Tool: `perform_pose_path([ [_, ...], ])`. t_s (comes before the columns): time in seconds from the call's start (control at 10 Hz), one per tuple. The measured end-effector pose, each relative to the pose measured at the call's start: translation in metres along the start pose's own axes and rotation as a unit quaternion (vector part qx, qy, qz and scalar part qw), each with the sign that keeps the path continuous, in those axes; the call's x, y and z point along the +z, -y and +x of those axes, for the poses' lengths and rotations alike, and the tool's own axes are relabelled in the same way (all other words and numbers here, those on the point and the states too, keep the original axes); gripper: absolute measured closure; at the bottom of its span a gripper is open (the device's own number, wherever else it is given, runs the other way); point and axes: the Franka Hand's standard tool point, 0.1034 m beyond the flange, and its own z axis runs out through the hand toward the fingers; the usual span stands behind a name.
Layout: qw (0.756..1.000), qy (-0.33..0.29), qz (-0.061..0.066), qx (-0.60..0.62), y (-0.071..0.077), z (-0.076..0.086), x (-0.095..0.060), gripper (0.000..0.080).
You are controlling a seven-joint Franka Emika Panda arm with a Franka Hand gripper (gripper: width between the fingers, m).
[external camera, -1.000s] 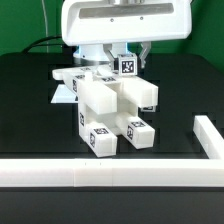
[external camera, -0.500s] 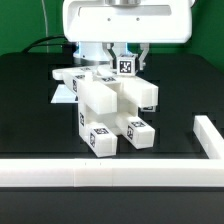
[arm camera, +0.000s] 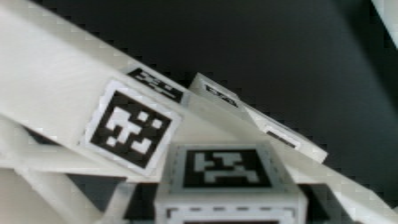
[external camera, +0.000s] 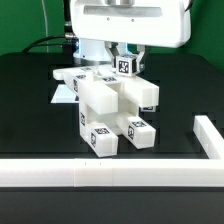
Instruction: Assemble chair
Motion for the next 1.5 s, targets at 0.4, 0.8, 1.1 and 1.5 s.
perform_pose_path([
  [0.4,0.993,0.001,0.001,0.119,0.0008,-0.0008,0.0003,0.0528],
  [0.8,0.974,0.004,0.004,0.226,0.0020,-0.0019,0.0006,0.0528],
  [1.1,0.950,0.008,0.006,0.311,0.0034,-0.0033,0.0009,0.0528],
  [1.5,0.929,0.012,0.008,0.369,0.0048,-0.0049,0.0015,0.0528],
])
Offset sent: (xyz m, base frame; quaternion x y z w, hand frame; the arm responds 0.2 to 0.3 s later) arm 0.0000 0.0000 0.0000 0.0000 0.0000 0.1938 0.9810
